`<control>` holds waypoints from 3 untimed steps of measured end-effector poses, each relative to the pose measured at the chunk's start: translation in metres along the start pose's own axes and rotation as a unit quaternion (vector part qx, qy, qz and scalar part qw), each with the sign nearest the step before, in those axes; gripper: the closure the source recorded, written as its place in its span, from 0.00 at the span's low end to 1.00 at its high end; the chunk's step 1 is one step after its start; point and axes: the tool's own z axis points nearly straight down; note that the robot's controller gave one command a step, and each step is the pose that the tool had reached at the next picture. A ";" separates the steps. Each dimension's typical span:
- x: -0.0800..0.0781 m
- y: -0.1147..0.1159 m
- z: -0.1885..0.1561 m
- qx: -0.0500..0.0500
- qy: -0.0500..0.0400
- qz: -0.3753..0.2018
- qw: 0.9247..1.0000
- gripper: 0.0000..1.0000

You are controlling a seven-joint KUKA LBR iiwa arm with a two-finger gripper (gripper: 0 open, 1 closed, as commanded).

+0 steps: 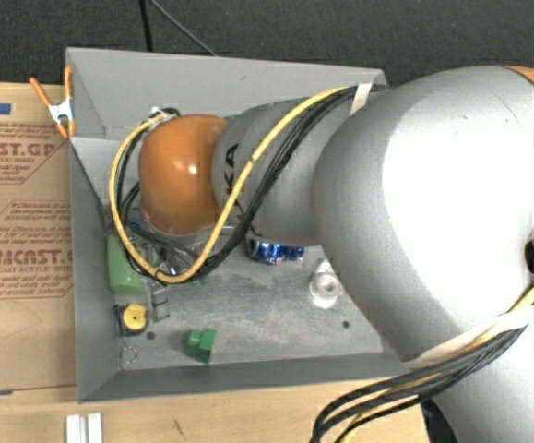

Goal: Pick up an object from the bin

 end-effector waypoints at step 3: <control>0.062 -0.053 -0.016 0.004 0.016 -0.022 1.000 0.00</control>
Offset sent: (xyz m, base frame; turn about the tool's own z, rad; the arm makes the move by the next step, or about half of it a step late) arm 0.0000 0.0000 0.0000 0.0000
